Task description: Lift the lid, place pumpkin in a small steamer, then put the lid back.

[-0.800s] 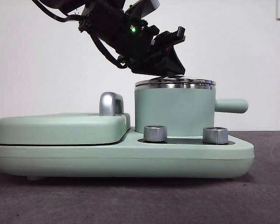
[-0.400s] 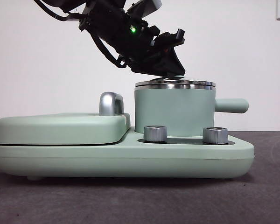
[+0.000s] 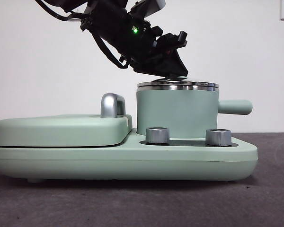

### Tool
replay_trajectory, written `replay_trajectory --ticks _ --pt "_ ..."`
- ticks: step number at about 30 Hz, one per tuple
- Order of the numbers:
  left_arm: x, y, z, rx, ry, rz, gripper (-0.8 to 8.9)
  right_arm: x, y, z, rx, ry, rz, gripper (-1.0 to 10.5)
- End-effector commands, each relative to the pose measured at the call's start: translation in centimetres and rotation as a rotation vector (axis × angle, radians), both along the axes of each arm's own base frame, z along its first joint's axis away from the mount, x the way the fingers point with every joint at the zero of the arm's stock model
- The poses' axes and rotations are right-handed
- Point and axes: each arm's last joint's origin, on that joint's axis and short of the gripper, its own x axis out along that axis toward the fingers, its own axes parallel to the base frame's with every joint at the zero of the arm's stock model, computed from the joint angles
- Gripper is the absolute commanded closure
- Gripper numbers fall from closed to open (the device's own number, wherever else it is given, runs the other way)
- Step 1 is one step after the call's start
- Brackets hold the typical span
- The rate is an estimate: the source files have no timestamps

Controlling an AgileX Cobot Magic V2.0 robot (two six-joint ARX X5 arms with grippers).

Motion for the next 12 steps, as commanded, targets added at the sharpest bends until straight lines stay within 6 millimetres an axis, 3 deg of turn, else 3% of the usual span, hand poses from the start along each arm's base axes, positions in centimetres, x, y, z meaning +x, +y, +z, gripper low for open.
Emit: replay_trajectory --ticks 1,12 --pt "0.07 -0.74 -1.72 0.094 -0.002 -0.025 8.04 0.03 0.07 0.17 0.008 -0.004 0.000 5.9" --pt "-0.03 -0.65 -1.99 0.087 0.062 -0.008 8.04 0.03 0.07 0.17 0.007 -0.004 0.000 5.9"
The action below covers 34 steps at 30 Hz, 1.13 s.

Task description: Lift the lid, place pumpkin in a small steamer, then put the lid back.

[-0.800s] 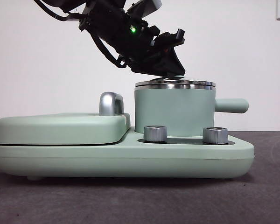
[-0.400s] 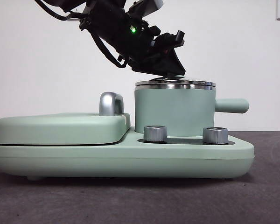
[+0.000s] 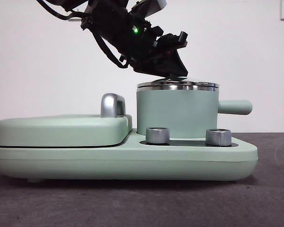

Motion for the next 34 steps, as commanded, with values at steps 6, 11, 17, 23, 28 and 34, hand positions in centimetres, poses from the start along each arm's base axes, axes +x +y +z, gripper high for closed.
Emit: replay_trajectory --ticks 6,11,17,23,28,34 --pt "-0.1 -0.5 -2.2 0.095 0.070 -0.010 8.03 0.0 0.1 0.2 0.007 -0.004 0.000 5.9" --pt "0.0 -0.3 -1.9 0.141 0.013 0.027 8.04 0.0 0.1 0.2 0.007 -0.004 0.000 5.9" --pt "0.0 -0.4 -1.8 0.143 -0.008 0.019 8.04 0.0 0.1 0.2 0.008 -0.004 0.000 5.9" --pt "0.1 -0.5 -1.5 0.089 -0.003 0.034 7.22 0.0 0.1 0.2 0.008 -0.004 0.000 5.9" --pt "0.2 -0.6 -1.2 0.042 0.011 0.031 5.62 0.0 0.1 0.2 0.007 -0.004 0.000 5.9" --pt "0.0 -0.6 -1.0 -0.013 0.063 0.016 4.98 0.0 0.1 0.2 0.007 -0.004 0.000 5.9"
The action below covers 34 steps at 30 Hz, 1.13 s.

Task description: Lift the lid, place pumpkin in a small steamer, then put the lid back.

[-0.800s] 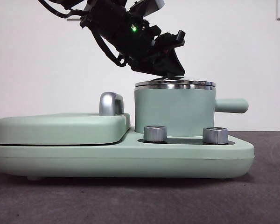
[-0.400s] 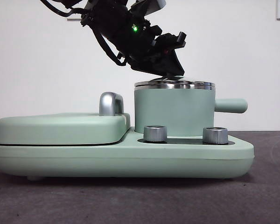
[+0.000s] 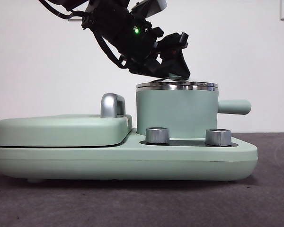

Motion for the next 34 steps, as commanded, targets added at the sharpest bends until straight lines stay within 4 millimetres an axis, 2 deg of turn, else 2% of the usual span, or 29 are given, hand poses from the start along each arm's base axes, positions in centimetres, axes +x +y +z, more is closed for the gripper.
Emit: replay_trajectory --ticks 1,5,9,13,18,25,28,34 --pt "0.0 -0.5 -0.8 -0.015 0.050 0.001 4.98 0.0 0.1 0.2 0.007 -0.004 0.000 5.9" --pt "-0.4 -0.1 0.7 -0.054 0.040 0.008 4.98 0.0 0.1 0.2 0.007 -0.005 0.000 5.9" --pt "-1.3 0.8 3.2 -0.127 0.044 0.028 5.01 0.0 0.1 0.2 0.004 -0.006 0.002 5.9" --pt "-2.5 2.5 5.7 -0.181 0.092 0.062 5.01 0.0 0.1 0.2 0.004 -0.006 0.003 5.9" --pt "-4.3 4.8 7.4 -0.164 0.207 0.104 5.01 0.1 0.1 0.2 0.003 -0.008 0.005 5.9" --pt "-6.6 7.6 8.2 -0.051 0.325 0.123 5.01 0.4 0.3 0.2 0.002 -0.006 0.008 5.8" --pt "-7.6 8.6 8.0 0.001 0.344 0.121 5.01 1.0 0.6 0.1 -0.002 -0.001 0.010 5.8" --pt "-9.6 11.0 6.9 -0.008 0.353 0.153 5.01 2.1 1.3 0.1 0.007 -0.004 0.019 5.8"
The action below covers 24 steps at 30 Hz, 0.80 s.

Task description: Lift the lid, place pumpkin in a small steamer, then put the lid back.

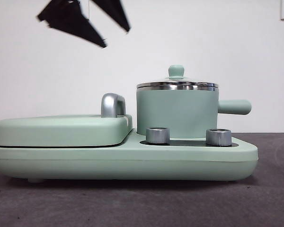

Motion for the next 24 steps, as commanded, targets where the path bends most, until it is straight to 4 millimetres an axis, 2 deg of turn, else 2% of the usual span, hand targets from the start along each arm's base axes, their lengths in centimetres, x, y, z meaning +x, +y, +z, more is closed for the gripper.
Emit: replay_trajectory --ticks 1,7,15,18,23,24 --pt "-0.9 0.9 -0.2 -0.008 -0.011 0.005 5.01 0.5 0.4 0.2 0.006 -0.012 0.012 5.8" --pt "-3.3 3.7 -1.2 -0.022 -0.010 0.070 5.01 1.8 1.1 0.1 0.023 -0.021 0.026 5.8" --pt "-6.4 7.1 -1.2 0.009 -0.021 0.209 5.01 3.3 2.0 -0.3 0.015 -0.005 0.029 5.8" --pt "-7.0 8.0 -0.8 0.038 -0.054 0.267 5.03 3.5 2.1 -0.4 0.012 0.002 0.028 5.8" --pt "-7.5 8.3 -0.7 0.074 -0.082 0.251 5.07 3.4 2.1 -0.4 0.014 0.007 0.030 5.9" --pt "-7.5 8.3 -0.7 0.073 -0.085 0.250 5.51 3.4 2.1 -0.4 0.015 0.005 0.030 6.2"
